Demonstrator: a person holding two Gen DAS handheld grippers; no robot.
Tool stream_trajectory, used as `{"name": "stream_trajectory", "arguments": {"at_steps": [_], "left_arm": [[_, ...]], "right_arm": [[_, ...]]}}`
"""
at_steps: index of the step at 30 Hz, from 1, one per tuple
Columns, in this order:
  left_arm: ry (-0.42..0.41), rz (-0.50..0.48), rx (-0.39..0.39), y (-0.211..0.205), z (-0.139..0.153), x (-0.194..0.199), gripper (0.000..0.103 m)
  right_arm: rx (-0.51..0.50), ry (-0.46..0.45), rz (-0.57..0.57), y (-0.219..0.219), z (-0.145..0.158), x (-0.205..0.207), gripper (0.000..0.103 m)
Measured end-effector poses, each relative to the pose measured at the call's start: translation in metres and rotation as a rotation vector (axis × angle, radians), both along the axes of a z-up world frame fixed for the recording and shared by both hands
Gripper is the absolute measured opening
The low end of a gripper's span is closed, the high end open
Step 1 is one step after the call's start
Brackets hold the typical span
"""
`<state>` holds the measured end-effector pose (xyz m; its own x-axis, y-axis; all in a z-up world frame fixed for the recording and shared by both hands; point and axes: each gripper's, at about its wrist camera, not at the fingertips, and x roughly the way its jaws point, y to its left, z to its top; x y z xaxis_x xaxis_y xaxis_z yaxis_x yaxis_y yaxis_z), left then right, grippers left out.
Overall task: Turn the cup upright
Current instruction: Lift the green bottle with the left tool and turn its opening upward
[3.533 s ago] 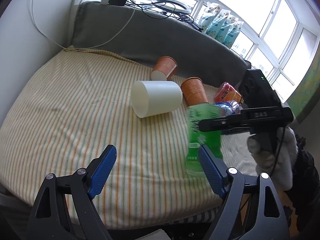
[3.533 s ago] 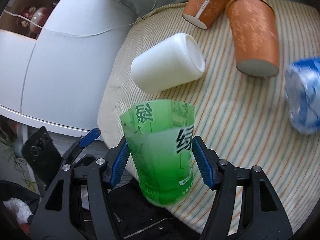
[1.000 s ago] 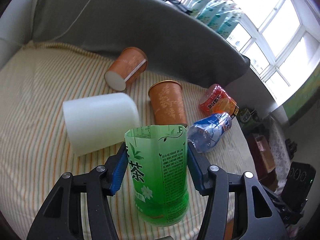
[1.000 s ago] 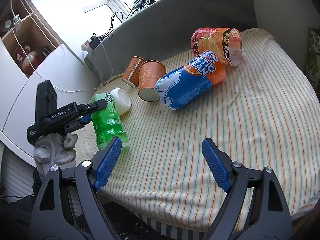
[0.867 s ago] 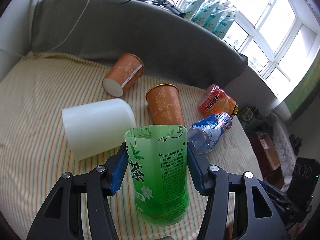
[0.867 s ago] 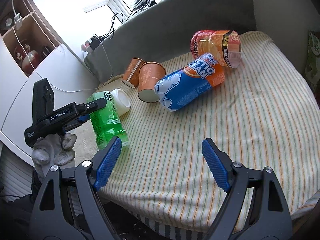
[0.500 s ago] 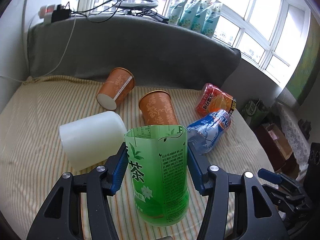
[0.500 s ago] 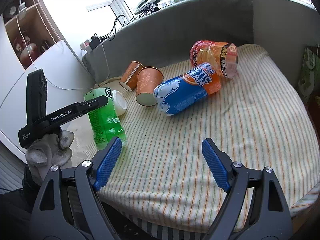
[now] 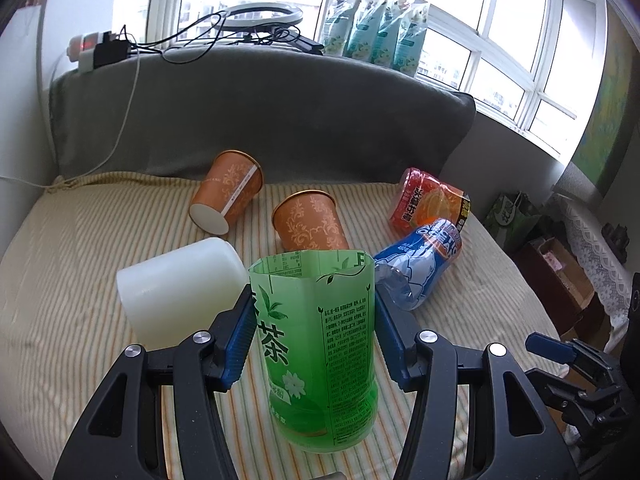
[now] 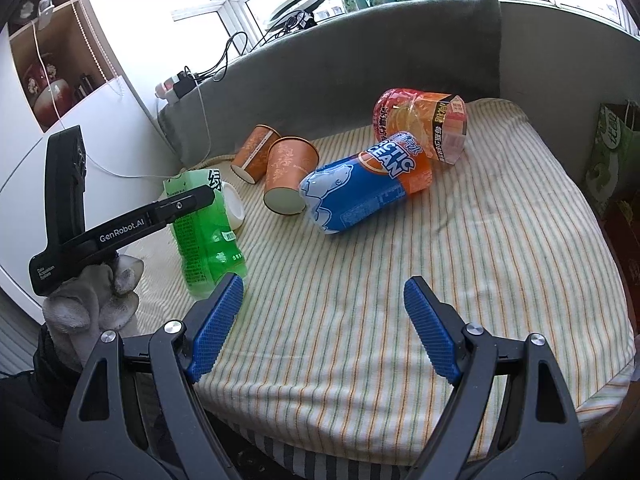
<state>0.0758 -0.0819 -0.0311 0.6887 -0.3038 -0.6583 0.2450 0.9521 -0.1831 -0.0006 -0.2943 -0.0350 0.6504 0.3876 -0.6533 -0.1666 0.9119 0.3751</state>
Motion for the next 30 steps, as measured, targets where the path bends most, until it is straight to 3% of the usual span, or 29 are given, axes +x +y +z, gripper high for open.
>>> {"name": "stream_trajectory", "arguments": {"at_steps": [14, 22, 28, 30], "left_arm": [[-0.048, -0.058, 0.076, -0.017, -0.005, -0.024, 0.055], [-0.064, -0.066, 0.068, -0.011, -0.005, -0.049, 0.055], [-0.041, -0.08, 0.062, -0.011, -0.009, -0.059, 0.056], [-0.022, -0.087, 0.071, -0.012, -0.013, -0.06, 0.062]], "right_arm": [[0.004, -0.006, -0.014, -0.004, 0.001, -0.003, 0.085], [0.002, -0.015, -0.009, -0.001, 0.005, -0.006, 0.085], [-0.001, -0.02, 0.0, 0.004, 0.007, -0.01, 0.085], [-0.001, -0.023, 0.004, 0.006, 0.007, -0.012, 0.085]]}}
